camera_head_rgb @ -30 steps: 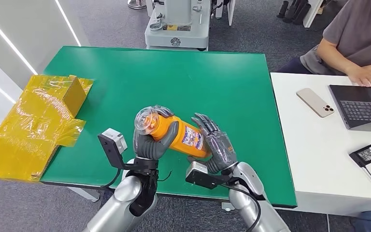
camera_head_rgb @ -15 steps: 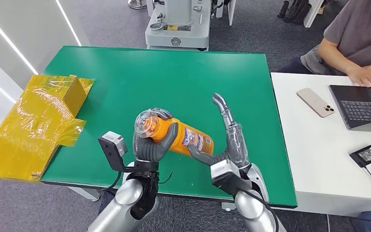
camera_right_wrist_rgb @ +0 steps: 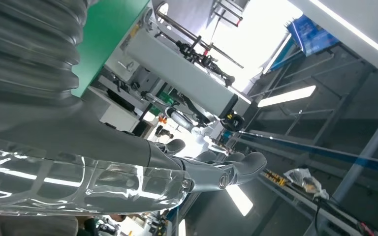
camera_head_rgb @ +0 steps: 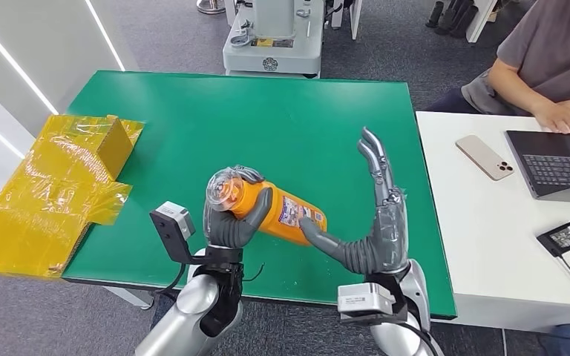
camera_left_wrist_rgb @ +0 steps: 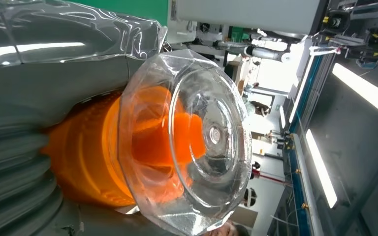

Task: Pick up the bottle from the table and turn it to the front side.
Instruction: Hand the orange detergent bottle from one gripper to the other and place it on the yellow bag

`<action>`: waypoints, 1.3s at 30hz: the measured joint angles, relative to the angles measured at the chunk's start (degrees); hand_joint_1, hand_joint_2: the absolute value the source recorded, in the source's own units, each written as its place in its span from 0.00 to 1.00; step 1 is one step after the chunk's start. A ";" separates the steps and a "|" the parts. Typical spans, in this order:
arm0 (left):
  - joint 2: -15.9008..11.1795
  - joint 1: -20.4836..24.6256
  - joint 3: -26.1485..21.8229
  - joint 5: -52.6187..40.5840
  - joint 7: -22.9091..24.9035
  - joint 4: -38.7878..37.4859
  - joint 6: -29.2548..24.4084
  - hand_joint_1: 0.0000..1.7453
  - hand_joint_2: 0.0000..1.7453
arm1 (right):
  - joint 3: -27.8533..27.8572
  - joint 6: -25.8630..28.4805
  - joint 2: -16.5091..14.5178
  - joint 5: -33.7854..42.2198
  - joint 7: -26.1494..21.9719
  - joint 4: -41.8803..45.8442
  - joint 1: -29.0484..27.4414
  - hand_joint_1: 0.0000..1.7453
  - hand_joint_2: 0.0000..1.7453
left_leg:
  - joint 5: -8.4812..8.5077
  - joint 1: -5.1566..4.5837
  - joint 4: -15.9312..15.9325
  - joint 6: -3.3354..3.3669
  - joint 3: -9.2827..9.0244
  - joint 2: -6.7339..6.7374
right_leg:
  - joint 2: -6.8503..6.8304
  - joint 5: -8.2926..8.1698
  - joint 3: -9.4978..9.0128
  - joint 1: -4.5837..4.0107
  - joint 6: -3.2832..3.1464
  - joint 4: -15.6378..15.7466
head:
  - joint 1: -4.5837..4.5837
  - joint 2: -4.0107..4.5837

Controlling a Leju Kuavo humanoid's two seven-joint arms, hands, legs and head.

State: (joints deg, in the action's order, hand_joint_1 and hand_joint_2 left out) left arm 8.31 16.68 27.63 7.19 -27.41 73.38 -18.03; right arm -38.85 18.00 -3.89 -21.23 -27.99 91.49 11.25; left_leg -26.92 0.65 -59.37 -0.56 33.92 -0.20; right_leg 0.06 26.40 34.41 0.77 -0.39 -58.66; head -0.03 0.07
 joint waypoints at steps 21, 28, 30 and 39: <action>-20.12 0.55 -8.28 -47.43 5.15 10.81 -2.11 1.00 1.00 | 5.21 1.76 1.28 1.76 -1.05 4.25 -9.17 0.00 1.00 | 0.04 0.02 0.10 -0.07 -0.07 0.10 | 0.08 0.04 0.02 -0.02 -0.03 -0.03 | 0.00 0.00; -25.63 1.71 -7.10 -64.93 8.73 7.94 -2.39 1.00 1.00 | 6.20 0.03 1.38 2.19 -1.80 4.46 -10.87 0.00 1.00 | 0.03 0.00 0.10 -0.07 -0.06 0.10 | 0.09 0.04 0.02 -0.01 -0.02 -0.02 | 0.01 0.00; -26.10 1.70 -6.28 -67.65 9.85 6.81 -2.55 1.00 1.00 | 6.39 -0.42 1.38 1.85 -1.81 4.47 -11.04 0.00 1.00 | 0.03 -0.01 0.10 -0.07 -0.05 0.10 | 0.08 0.04 0.01 0.00 -0.02 0.00 | 0.01 0.00; -27.58 3.08 -3.73 -74.32 13.55 -1.65 -0.93 1.00 1.00 | 7.15 -1.56 1.38 1.29 -1.58 5.15 -12.42 0.00 1.00 | 0.03 0.01 0.10 -0.08 -0.06 0.10 | 0.10 0.03 0.05 -0.01 -0.03 -0.01 | -0.01 0.00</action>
State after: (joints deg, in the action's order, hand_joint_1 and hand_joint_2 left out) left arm -19.27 19.77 23.90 -67.12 -13.86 71.73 -18.96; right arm -31.70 16.44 -2.51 -19.94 -29.57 96.64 -1.16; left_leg -26.89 0.66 -59.27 -0.64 33.86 -0.10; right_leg 0.16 26.43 34.46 0.76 -0.41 -58.67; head -0.04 0.07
